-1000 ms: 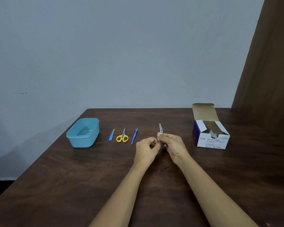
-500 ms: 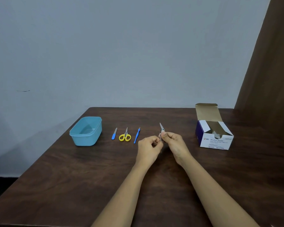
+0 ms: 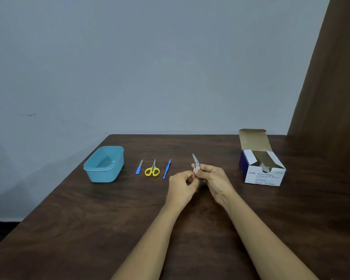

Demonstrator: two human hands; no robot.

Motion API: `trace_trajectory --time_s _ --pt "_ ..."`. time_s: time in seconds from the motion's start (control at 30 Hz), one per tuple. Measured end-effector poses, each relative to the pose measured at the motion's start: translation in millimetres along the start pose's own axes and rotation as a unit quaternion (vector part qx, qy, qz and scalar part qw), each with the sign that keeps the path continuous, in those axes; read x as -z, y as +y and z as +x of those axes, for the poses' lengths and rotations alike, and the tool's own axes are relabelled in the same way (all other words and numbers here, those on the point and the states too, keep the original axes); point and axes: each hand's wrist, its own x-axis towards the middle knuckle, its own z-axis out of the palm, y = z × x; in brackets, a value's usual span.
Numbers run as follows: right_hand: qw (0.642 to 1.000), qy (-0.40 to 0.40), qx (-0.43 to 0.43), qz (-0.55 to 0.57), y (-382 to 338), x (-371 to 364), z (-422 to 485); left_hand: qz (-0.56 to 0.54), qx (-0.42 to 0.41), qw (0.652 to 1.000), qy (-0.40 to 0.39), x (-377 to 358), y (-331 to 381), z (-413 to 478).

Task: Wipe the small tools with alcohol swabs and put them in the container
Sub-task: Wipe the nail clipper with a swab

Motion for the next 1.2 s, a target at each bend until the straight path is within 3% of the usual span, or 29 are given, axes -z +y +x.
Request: trace_trajectory --time_s 0.3,0.83,1.2 --pt "0.999 -0.034 -0.029 0.016 -2.5 6.0 2.5 0.003 0.005 1.000 -0.001 1.9 1.7 -0.7" --pt "0.997 0.038 -0.005 -0.071 -3.5 -3.1 -4.8 0.001 0.021 1.000 -0.014 3.0 4.4 -0.8" --pt "0.994 -0.010 -0.093 0.052 -13.9 6.2 -1.2 -0.043 0.055 0.998 0.008 5.6 5.0 1.0"
